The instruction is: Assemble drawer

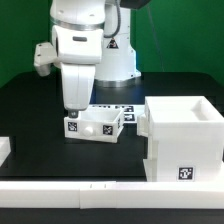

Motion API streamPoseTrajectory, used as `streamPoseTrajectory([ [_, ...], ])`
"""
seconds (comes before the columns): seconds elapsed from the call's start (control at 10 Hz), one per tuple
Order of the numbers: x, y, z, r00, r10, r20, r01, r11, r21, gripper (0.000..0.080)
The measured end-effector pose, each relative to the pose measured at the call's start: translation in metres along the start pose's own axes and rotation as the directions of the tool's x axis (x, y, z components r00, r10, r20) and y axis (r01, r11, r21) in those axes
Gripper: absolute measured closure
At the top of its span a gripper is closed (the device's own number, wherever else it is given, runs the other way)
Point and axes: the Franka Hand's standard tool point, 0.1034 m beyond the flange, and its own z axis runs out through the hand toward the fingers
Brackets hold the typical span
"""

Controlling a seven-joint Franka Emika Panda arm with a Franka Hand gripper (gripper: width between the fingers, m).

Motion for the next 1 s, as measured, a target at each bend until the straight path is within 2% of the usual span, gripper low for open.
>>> streamPoseTrajectory([
  [0.3,-0.001,0.000,0.001,1.000,0.015,0.002,-0.015,1.000,0.002,0.0150],
  [0.4,-0.001,0.001,0.004,1.000,0.027,-0.003,-0.027,1.000,-0.014,0.0150],
  [0.5,-0.001,-0.004,0.016,0.998,0.065,-0.019,-0.066,0.997,-0.030,0.0150],
  [0.6,0.003,-0.011,0.024,0.983,0.178,-0.042,-0.180,0.983,-0.032,0.0150],
  [0.8,0.006,-0.011,0.042,0.978,0.205,-0.041,-0.205,0.979,0.000,0.0150],
  [1.0,0.018,-0.008,0.051,0.972,0.230,-0.042,-0.230,0.973,0.016,0.0150],
])
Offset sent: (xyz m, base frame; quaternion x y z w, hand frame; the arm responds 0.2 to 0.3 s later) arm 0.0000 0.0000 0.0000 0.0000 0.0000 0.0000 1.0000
